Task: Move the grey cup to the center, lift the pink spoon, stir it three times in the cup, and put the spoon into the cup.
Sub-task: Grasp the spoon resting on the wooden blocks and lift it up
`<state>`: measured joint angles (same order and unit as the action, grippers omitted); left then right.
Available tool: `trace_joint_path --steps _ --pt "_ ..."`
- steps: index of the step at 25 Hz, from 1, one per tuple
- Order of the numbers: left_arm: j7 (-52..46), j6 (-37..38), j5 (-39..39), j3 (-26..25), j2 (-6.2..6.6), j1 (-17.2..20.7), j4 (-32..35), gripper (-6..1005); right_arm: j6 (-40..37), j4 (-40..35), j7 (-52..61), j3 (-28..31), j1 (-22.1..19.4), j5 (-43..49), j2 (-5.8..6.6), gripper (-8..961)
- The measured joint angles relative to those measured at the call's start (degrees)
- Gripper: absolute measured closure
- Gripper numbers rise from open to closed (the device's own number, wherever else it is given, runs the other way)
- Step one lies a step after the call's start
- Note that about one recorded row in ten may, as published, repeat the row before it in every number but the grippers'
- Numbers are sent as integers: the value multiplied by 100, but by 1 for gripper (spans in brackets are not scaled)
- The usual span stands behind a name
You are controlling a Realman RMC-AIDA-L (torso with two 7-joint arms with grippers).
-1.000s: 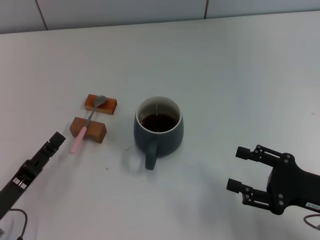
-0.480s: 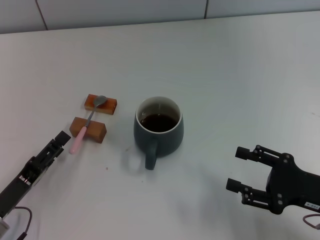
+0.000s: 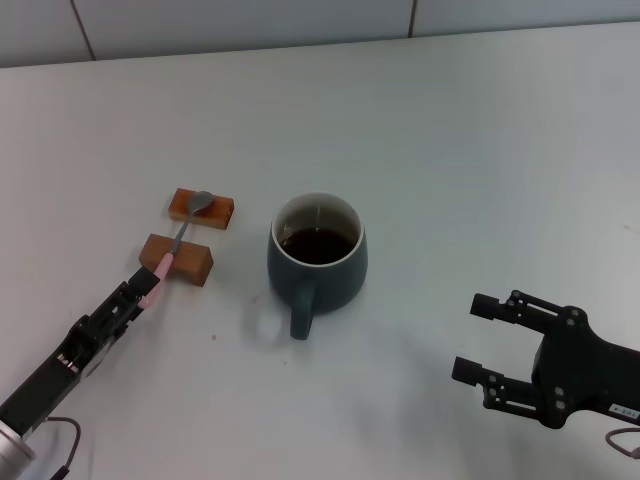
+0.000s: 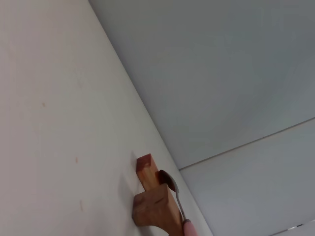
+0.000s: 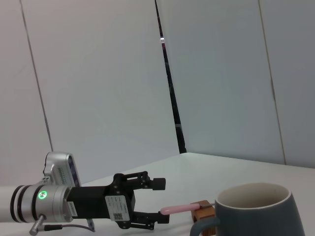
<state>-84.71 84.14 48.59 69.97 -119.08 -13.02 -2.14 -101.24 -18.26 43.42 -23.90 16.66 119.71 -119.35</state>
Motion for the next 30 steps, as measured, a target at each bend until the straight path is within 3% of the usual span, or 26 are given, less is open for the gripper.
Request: trace_joint_path --steps 30 --pt "-438 -190 18 87 -4 -257 -6 317 70 31 3 -9 39 0 -5 192"
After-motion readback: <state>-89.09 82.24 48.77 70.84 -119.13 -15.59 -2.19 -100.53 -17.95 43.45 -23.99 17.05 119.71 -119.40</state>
